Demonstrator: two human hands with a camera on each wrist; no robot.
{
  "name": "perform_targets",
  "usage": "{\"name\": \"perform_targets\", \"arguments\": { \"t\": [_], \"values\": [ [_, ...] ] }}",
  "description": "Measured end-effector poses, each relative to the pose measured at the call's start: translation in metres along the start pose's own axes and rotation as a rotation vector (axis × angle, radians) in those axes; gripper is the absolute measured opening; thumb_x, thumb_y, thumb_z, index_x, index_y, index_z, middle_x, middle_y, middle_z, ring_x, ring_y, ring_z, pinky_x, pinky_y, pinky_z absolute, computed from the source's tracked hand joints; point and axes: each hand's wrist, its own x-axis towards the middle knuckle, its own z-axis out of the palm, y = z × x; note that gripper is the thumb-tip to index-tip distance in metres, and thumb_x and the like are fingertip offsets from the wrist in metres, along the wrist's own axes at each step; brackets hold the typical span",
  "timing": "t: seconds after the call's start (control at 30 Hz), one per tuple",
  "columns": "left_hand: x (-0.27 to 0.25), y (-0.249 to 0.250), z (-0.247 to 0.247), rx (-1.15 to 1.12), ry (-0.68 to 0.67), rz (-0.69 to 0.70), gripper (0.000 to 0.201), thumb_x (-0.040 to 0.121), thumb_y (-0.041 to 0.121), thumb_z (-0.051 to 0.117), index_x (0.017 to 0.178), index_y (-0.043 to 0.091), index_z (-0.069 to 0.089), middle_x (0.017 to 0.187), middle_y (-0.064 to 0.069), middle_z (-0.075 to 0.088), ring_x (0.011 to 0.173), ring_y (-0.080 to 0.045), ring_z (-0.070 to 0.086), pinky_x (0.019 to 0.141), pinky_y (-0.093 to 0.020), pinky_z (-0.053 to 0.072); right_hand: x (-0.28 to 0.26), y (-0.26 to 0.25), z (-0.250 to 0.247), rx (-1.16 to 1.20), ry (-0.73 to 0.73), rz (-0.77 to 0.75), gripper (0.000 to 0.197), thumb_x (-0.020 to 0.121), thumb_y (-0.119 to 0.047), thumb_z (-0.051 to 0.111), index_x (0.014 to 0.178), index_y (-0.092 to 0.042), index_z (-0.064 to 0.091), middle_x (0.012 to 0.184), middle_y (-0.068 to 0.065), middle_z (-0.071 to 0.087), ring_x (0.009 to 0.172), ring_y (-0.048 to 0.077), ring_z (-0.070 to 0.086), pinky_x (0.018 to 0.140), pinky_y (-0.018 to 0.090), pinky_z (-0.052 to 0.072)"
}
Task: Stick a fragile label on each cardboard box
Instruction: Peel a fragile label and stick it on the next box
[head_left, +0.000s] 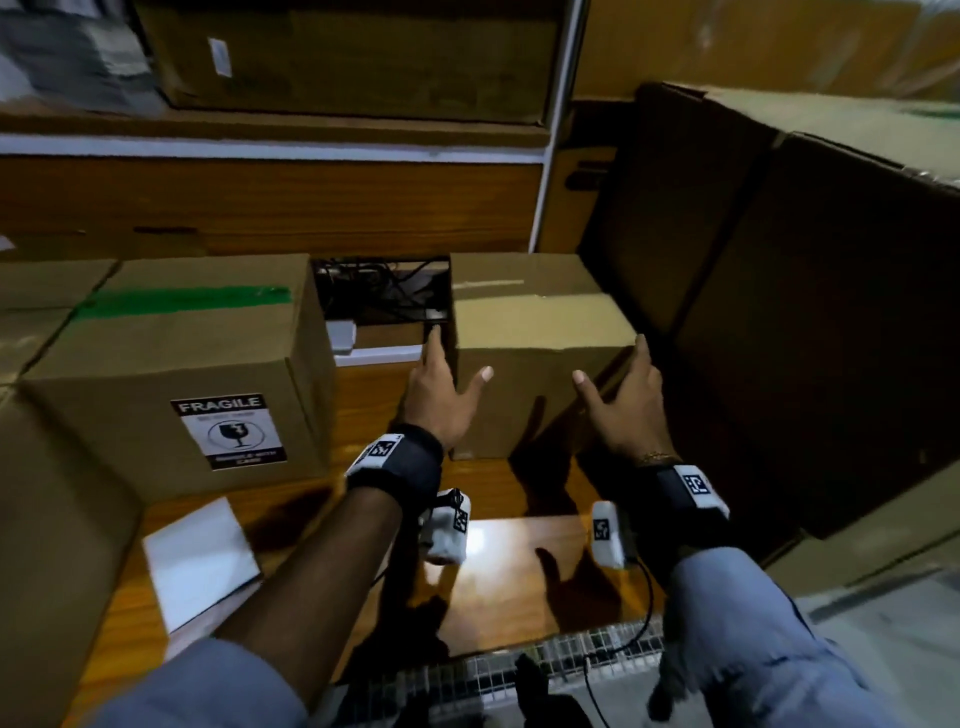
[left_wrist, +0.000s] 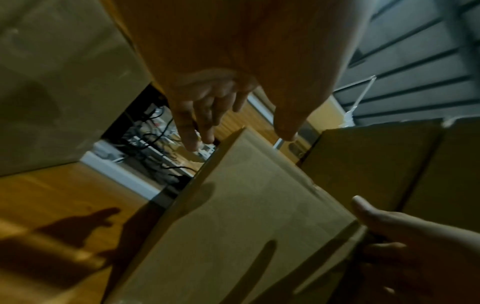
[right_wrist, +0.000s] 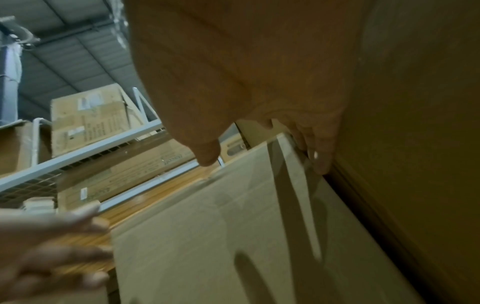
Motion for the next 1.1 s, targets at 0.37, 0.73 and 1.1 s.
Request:
{"name": "perform_targets", "arguments": {
  "t": [0.37,0.73,1.1],
  "values": [
    [-0.003,-0.017,0.006,-0.146,0.015,-0.117,0.038,0.109,0.032,0.046,0.146,0.025,0.05,0.133,0.0,0.064,0.121,-0.023,0.061,0.104,-0.044,0.05,-0.005,0.02,0.012,0.094,0.028,-0.088,0.117,0.075,-0.051,0.088,0.161,-0.013,0.018,0.154,0.011,0.029,0.137,0.033,0.045,0.11,0.036,0.043],
    [-0.049,-0.03,-0.043,-0.09,0.173,-0.006,0.069,0.105,0.016,0.056,0.164,0.017,0.02,0.158,-0.009,0.031,0.142,-0.025,0.039,0.118,-0.033,0.033,-0.059,-0.021,-0.001,0.202,-0.05,-0.262,0.139,0.071,-0.055,0.089,0.162,-0.042,-0.015,0.17,-0.004,0.022,0.152,0.018,0.029,0.122,0.042,0.029],
    [-0.121,-0.028,-0.117,-0.101,0.088,0.147,0.08,0.101,0.027,0.061,0.162,0.041,0.011,0.15,-0.007,0.047,0.123,-0.017,0.053,0.102,-0.037,0.046,-0.153,-0.058,-0.037,0.173,-0.009,-0.267,0.128,0.066,-0.039,0.097,0.162,-0.036,0.011,0.166,-0.004,0.03,0.15,0.017,0.033,0.121,0.05,0.035]
  ]
}}
